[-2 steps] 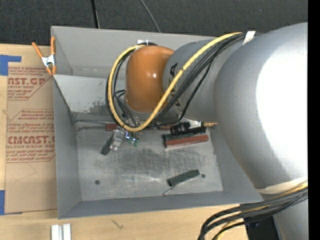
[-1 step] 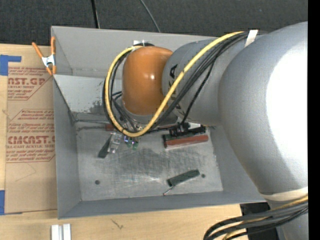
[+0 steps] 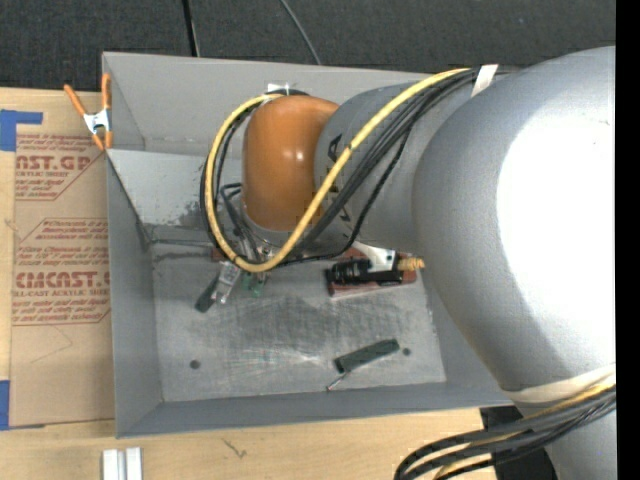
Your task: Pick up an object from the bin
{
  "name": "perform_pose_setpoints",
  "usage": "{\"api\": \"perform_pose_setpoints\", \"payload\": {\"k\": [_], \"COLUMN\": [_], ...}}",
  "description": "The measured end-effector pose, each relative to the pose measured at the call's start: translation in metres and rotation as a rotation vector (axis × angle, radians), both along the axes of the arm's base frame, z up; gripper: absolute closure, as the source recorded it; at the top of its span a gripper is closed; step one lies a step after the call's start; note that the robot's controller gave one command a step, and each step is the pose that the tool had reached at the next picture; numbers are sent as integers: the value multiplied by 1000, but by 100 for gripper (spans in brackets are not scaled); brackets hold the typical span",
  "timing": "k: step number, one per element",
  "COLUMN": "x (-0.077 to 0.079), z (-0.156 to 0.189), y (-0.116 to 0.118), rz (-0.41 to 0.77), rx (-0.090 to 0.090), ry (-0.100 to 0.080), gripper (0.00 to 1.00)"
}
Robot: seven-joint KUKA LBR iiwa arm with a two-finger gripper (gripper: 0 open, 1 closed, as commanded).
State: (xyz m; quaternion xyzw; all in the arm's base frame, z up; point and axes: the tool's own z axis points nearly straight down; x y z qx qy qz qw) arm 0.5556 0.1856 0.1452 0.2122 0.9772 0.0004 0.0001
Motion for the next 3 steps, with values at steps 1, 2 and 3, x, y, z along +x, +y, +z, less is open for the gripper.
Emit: {"api": "perform_pose_setpoints", "payload": {"k": [1,2,3], "x": [7,19,28], "z": [44,43,24], "y": [8,26,28], "rz": [135,352,213], "rx": [-2,0,0], "ry": [2,-7,-1], "gripper": [100,100,100]}}
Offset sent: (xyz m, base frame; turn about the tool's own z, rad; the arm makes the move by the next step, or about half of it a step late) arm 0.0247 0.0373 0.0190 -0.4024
